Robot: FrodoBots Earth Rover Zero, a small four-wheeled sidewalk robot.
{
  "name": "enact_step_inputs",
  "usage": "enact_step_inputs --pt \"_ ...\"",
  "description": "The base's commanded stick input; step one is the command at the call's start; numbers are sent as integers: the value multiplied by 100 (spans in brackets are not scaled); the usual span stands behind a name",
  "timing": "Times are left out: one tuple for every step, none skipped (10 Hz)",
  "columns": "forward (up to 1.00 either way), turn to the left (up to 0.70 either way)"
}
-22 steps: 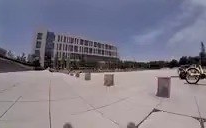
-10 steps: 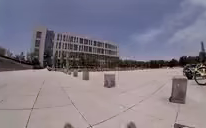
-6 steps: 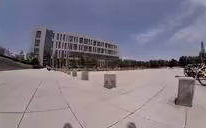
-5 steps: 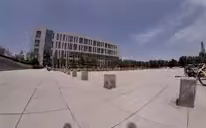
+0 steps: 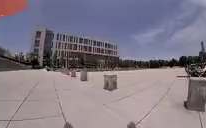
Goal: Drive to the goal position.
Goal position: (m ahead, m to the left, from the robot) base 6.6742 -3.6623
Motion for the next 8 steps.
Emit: enact_step_inputs --pt "45 -27" --pt "45 -27" --pt "45 -27" --pt "45 -27" --pt "45 -27" --pt "45 -27" --pt "45 -27" --pt "45 -27"
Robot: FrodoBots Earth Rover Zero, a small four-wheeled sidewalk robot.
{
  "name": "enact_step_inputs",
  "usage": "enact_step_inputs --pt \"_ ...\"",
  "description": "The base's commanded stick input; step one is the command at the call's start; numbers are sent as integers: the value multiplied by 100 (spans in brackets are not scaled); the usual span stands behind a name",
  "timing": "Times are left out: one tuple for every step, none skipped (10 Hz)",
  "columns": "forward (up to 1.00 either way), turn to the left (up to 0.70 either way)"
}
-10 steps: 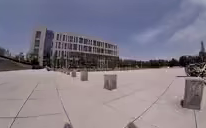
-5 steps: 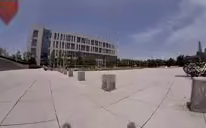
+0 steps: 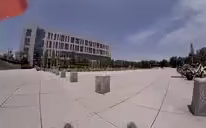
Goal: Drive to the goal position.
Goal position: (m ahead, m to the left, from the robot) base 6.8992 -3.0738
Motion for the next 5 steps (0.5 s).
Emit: enact_step_inputs --pt "45 -27" --pt "45 -27" --pt "45 -27" --pt "45 -27" --pt "45 -27"
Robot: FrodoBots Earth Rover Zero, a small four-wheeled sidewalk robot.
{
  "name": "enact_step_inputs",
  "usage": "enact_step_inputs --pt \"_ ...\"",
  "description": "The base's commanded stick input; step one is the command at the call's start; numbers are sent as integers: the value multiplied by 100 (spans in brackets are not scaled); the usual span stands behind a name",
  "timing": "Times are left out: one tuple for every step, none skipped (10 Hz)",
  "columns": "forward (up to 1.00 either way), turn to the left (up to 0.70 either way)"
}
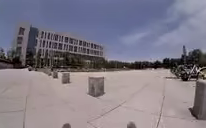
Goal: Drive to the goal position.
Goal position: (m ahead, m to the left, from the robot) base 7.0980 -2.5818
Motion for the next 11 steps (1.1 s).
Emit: enact_step_inputs --pt "45 -27" --pt "45 -27" --pt "45 -27" --pt "45 -27" --pt "45 -27" --pt "45 -27" --pt "45 -27" --pt "45 -27" --pt "45 -27" --pt "45 -27" --pt "45 -27"
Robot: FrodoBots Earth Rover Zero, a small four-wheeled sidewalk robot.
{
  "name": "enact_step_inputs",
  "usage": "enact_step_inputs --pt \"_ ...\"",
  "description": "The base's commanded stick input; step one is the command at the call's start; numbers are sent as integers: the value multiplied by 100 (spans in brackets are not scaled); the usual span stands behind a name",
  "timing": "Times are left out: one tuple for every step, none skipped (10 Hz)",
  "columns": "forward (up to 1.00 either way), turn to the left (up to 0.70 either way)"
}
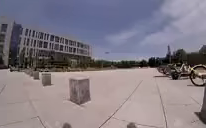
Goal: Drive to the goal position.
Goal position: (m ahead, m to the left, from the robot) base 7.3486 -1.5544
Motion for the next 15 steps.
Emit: enact_step_inputs --pt "45 -27" --pt "45 -23" --pt "45 -9" --pt "45 -1" --pt "45 0" --pt "45 0" --pt "45 0" --pt "45 0" --pt "45 0" --pt "45 0" --pt "45 0" --pt "45 0" --pt "45 0" --pt "45 0" --pt "45 0"
